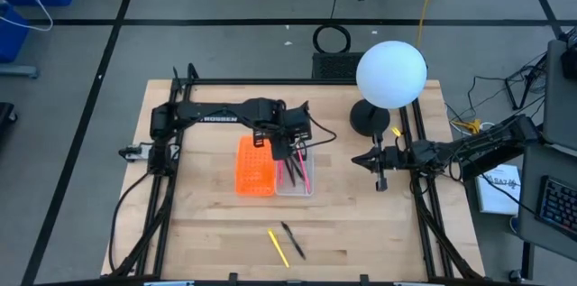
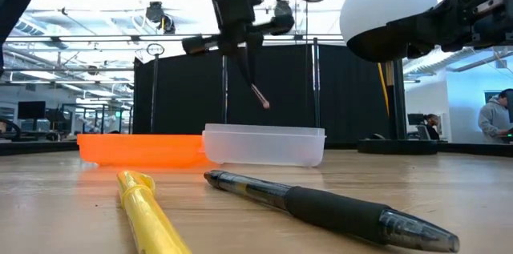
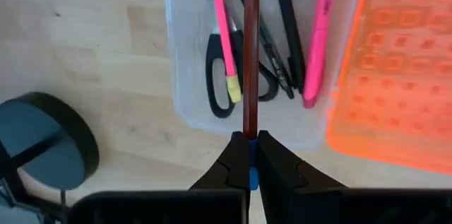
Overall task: Pick & place school supplies into a supply box
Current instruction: Put the brown pencil into the transparent supply box, then adjust the transparent supply box, then put the transparent pen into the transparent supply box
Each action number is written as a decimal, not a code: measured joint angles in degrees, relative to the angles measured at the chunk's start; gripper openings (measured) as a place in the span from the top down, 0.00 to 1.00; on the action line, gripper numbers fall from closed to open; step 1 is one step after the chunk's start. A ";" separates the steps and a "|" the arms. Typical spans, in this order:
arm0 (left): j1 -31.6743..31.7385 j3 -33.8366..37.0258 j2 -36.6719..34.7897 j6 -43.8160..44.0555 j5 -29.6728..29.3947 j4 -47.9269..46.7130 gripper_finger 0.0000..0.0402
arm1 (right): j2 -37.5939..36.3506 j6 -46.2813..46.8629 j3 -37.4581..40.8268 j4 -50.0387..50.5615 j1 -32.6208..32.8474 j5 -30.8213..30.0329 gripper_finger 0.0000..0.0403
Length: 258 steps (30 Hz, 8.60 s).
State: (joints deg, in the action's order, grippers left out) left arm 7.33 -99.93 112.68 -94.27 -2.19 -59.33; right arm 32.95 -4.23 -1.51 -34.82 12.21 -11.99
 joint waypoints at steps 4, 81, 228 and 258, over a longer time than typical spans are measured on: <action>1.30 3.00 0.61 -2.89 0.94 4.84 0.97 | 0.09 -1.39 0.01 -0.01 0.00 0.00 1.00; -0.11 16.93 -2.65 15.96 8.06 18.32 0.78 | 0.09 4.65 0.00 0.40 0.00 0.04 1.00; -42.13 18.07 0.93 76.25 -12.29 30.26 0.96 | 0.61 8.46 0.01 -1.76 0.00 -4.46 1.00; -35.71 61.45 -49.86 83.79 -11.77 69.43 0.99 | 1.01 8.80 -0.01 -2.20 -0.02 -6.14 1.00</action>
State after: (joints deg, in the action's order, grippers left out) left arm -28.38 -38.48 62.82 -10.48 -13.95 10.10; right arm 33.95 4.57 -1.52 -37.02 12.19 -18.13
